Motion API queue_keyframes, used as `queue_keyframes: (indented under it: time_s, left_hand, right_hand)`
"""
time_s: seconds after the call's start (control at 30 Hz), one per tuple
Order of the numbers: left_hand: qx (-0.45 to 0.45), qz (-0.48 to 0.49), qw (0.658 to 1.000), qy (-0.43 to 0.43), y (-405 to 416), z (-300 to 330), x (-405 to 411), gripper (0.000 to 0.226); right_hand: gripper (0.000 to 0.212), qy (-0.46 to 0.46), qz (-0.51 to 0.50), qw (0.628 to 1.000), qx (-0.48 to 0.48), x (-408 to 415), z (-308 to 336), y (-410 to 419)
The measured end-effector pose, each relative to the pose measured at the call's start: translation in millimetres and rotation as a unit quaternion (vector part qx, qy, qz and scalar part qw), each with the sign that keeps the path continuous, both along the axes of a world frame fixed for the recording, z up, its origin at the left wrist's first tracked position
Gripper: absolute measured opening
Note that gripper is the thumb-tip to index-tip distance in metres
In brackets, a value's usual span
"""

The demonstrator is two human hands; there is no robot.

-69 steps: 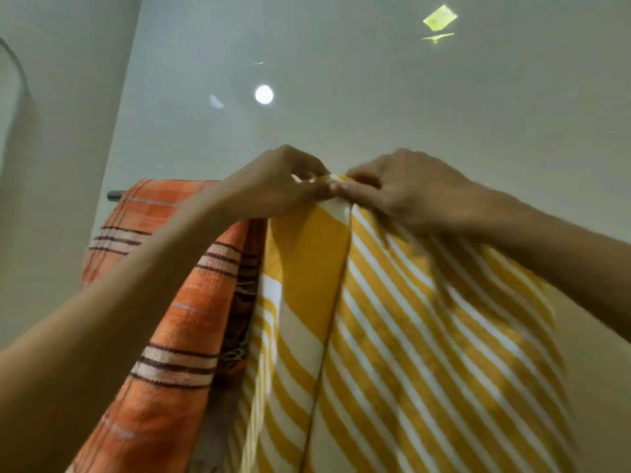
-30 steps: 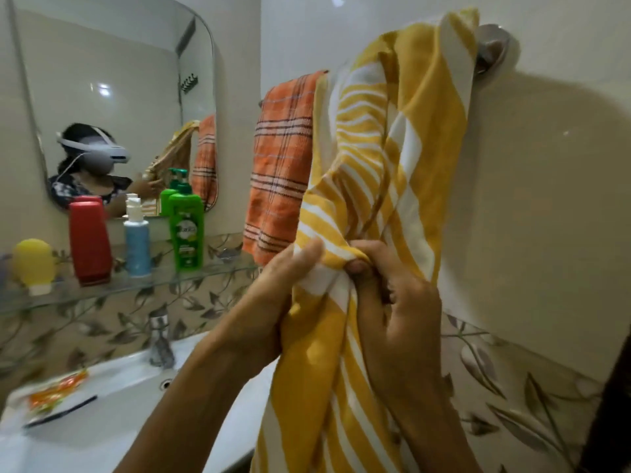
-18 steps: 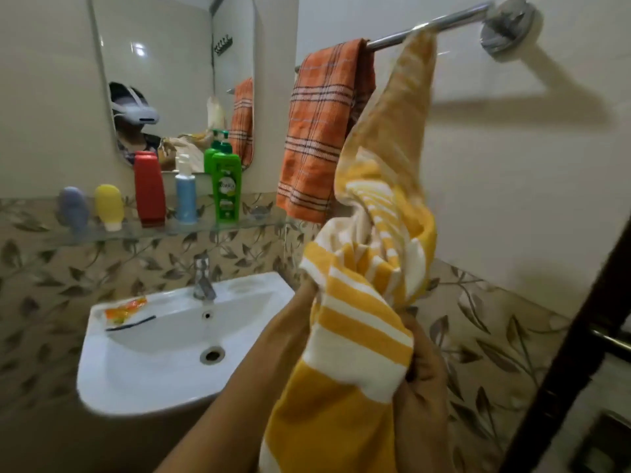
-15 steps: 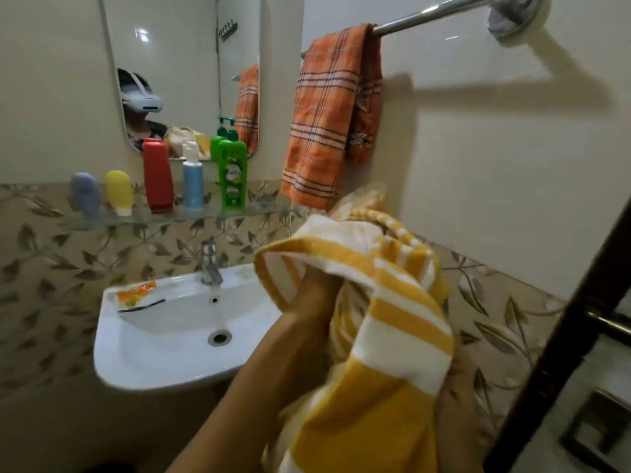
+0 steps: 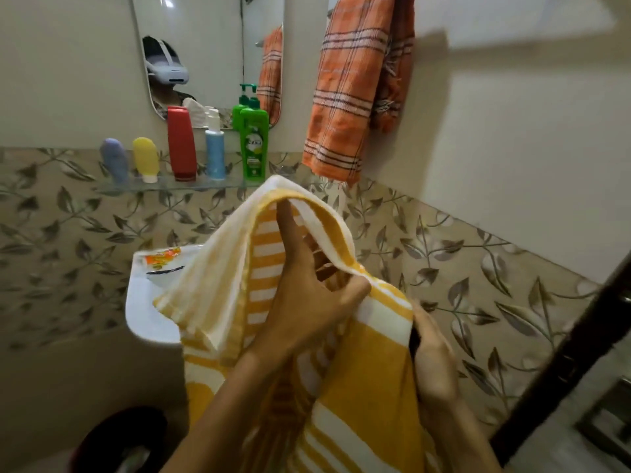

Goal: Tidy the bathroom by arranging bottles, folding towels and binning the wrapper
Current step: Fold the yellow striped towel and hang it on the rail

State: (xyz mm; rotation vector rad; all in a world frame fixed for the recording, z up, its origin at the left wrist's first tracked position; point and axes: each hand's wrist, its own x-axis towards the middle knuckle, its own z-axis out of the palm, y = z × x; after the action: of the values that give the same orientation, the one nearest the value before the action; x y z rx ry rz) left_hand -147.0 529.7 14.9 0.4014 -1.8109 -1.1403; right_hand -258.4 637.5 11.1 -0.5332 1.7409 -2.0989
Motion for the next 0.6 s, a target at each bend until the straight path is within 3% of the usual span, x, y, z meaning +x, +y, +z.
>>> queue_keyframes:
  time_s: [0.07,0.17,0.23,0.3,0.37,0.5,0.6]
  left_hand:
    - [0.02,-0.027,0.999,0.038,2.3,-5.8,-1.0,0.101]
    - [0.169,-0.012,0.978,0.124,-2.6,-10.6,-2.0,0.065]
    - [0.219,0.05,0.97,0.091,-17.1,-15.1,-3.9,0.045]
    - [0.225,0.036,0.973,0.029,-29.4,-18.8,-1.5,0.019]
    - [0.224,-0.031,0.974,-0.016,-37.6,-26.3,6.0,0.018]
    - [0.206,-0.116,0.968,-0.081,-44.2,-38.7,23.1,0.025]
    - [0.194,-0.144,0.965,-0.107,-48.9,-39.6,33.7,0.029]
  right_hand:
    - [0.034,0.042,0.109,0.991,0.058,7.2,-22.8,-9.5]
    - [0.041,0.065,0.217,0.972,0.064,10.9,-42.7,-21.9]
    - [0.055,0.077,0.314,0.944,0.069,5.6,-50.0,-31.7]
    - [0.046,0.115,0.416,0.898,0.09,15.7,-65.2,-38.9]
    - [0.031,0.119,0.463,0.871,0.114,15.1,-75.5,-45.0]
    - [0.027,0.124,0.504,0.848,0.105,8.7,-80.6,-49.9]
    - [0.029,0.165,0.436,0.882,0.073,4.7,-73.4,-53.9]
